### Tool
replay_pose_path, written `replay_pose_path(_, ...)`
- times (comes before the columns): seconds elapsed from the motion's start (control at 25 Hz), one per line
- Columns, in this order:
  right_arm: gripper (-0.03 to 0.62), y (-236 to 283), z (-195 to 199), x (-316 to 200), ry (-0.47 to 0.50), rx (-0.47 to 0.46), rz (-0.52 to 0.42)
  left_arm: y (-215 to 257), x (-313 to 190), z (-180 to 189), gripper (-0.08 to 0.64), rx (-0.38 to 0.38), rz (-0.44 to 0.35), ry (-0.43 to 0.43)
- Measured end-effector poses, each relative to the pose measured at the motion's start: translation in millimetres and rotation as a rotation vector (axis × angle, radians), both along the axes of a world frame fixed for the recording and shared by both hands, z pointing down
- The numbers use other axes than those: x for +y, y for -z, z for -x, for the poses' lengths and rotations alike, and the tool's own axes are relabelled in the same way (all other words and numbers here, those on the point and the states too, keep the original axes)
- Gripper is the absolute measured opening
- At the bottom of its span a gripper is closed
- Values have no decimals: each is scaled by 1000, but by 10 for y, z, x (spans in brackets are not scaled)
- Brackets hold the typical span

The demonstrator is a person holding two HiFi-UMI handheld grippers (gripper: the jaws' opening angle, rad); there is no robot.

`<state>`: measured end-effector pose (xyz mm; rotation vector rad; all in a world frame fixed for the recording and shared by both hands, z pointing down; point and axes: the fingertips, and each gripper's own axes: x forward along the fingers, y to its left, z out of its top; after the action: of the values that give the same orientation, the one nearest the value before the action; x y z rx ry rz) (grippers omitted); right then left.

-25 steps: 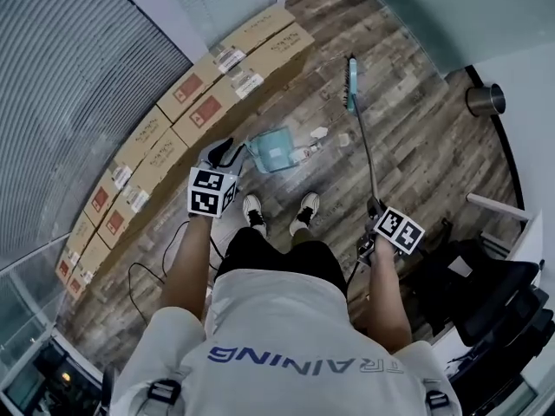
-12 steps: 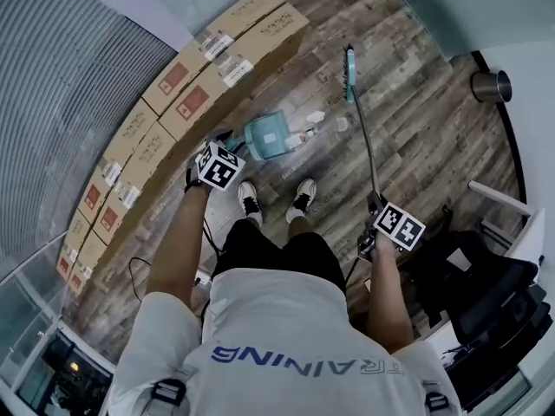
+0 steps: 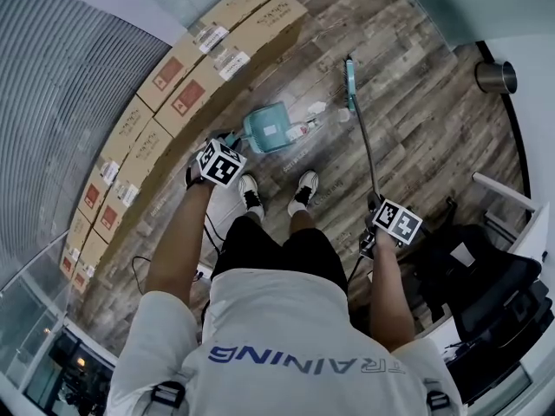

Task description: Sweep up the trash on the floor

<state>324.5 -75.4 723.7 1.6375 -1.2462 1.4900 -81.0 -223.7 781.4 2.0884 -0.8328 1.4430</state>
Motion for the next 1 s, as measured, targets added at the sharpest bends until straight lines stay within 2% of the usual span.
replay_pose_path(0.24,106,-209,101,111,63,1,75,-5,6,5,83,5,12,2)
replay_pose_path(0.56,106,-591,537,455,170,-26,195,-2,-33,20,83,11,15,-10)
replay_pose_path(0.68,104,-690,742,569,201,-55,228,-3,-25,4,83,10,12,-11)
replay_pose_path(0.84,104,-741,1043,662,204,-148,248,2,-6,19,83,13,15,-17)
replay_pose_path(1.0,106,-754,1320,700,308,-180,257,2,-13,-11,83,14,13,-21)
